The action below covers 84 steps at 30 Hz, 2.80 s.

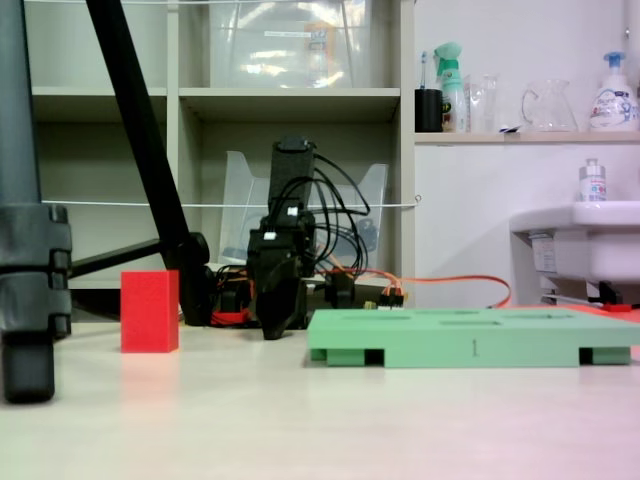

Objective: Put the square block into the corresponding hole

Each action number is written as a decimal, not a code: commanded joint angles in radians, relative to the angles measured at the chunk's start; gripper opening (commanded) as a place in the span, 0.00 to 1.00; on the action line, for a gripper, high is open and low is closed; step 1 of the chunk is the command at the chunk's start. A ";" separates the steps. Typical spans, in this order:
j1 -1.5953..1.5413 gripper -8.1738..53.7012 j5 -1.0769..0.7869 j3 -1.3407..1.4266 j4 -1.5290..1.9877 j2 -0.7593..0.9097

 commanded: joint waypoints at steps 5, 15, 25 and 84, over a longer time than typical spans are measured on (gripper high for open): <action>0.052 0.68 0.179 0.072 0.035 0.077; 0.058 0.65 0.890 0.006 -0.115 0.077; 0.078 0.63 1.267 -0.494 0.390 0.046; 0.347 0.64 1.204 -1.674 1.361 -1.051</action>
